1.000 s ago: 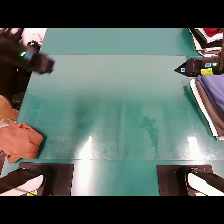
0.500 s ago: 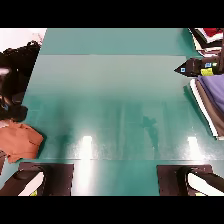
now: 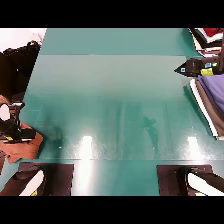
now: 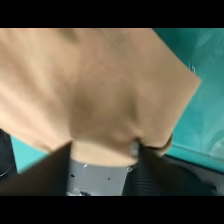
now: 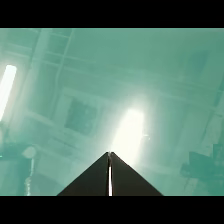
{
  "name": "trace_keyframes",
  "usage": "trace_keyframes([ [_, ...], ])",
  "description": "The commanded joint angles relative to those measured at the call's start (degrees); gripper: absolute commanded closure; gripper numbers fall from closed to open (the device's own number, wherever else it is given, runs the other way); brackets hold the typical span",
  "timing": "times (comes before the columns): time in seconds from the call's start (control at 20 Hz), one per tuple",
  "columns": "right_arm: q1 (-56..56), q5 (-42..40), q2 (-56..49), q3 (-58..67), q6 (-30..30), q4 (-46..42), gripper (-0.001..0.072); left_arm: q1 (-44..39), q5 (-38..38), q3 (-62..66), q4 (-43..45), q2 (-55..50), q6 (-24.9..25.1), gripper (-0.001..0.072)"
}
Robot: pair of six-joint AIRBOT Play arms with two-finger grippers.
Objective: Fold the shirts.
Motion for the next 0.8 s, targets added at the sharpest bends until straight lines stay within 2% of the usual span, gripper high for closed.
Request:
trace_keyframes([
  [0.0, 0.0, 0.0, 0.0, 0.0, 0.0, 0.0, 0.0694, 0.3, 1.2, -1.8, 0.2, 0.0, -1.0, 0.0673],
  [0.2, 0.0, 0.0, 0.0, 0.1, 0.0, 0.2, 0.0693, 0.3, 1.1, 0.1, -0.2, 0.3, -1.1, 0.068],
  [0.45, 0.0, -5.2, 2.9, 0.1, 0.0, 0.2, 0.0694, 0.2, -0.2, 22.7, -3.5, 0.5, 1.1, 0.0681],
  [0.6, 0.0, -12.3, 7.1, 0.1, 0.0, 0.2, 0.0694, 0.2, 0.4, 40.0, -14.1, 0.5, 4.0, 0.0681],
  [0.75, 0.0, -18.0, 11.0, 0.1, 0.0, 0.7, 0.0694, 0.2, 4.9, 54.4, -27.6, 0.5, 4.2, 0.0683],
])
